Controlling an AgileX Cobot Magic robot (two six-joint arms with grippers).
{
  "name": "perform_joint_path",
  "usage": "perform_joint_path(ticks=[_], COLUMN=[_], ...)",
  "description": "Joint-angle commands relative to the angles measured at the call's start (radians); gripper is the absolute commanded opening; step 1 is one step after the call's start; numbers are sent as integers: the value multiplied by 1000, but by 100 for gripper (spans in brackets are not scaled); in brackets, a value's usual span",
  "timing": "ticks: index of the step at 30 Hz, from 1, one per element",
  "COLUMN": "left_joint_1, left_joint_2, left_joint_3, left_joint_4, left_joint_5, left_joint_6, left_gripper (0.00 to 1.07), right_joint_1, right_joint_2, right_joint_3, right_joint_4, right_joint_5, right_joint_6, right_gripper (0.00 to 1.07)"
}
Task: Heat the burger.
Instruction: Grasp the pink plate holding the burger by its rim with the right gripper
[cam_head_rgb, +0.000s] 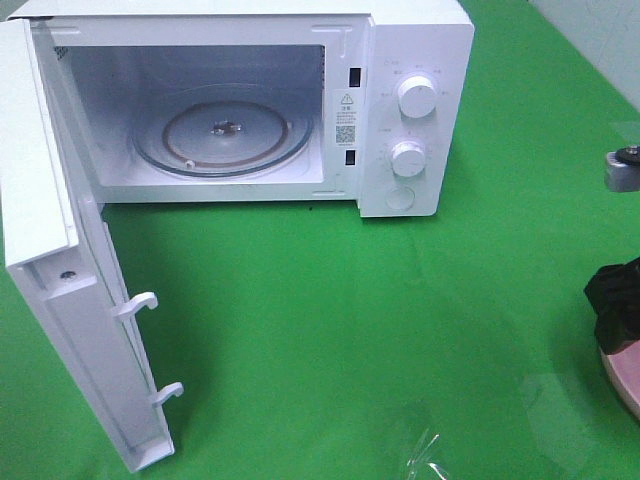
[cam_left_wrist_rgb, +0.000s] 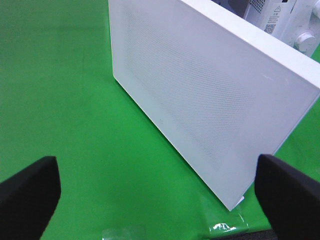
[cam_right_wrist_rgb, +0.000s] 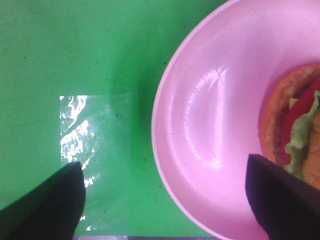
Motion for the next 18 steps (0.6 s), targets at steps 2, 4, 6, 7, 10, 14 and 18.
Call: perform_joint_path(ticks=[2,4,6,7,10,14,18], left_joint_1=[1,1,1,1,1,1,1], left_joint_2=[-17,-17,-17,-17,-17,-17,-17], left_joint_3=[-3,-3,-3,-3,-3,-3,-3], left_joint_4=[-7,-7,-7,-7,-7,-7,-7], left_joint_5=[-8,-8,-8,-8,-8,-8,-8], left_joint_6=[-1,-1,-1,-1,-1,-1,-1], left_gripper=[98,98,98,98,98,98,98], right_joint_1=[-5,-5,-5,-5,-5,-5,-5], right_joint_2=[44,71,103,129,167,216,259], right_joint_3=[-1,-1,-1,-1,-1,-1,-1], right_joint_4=[-6,-6,-6,-6,-8,-8,-9], right_joint_5=[-48,-69,-87,-102,-132,-177,-210], right_joint_6=[-12,-10,-8,-8,10,21,22], right_gripper=[84,84,83,83,82,81,80])
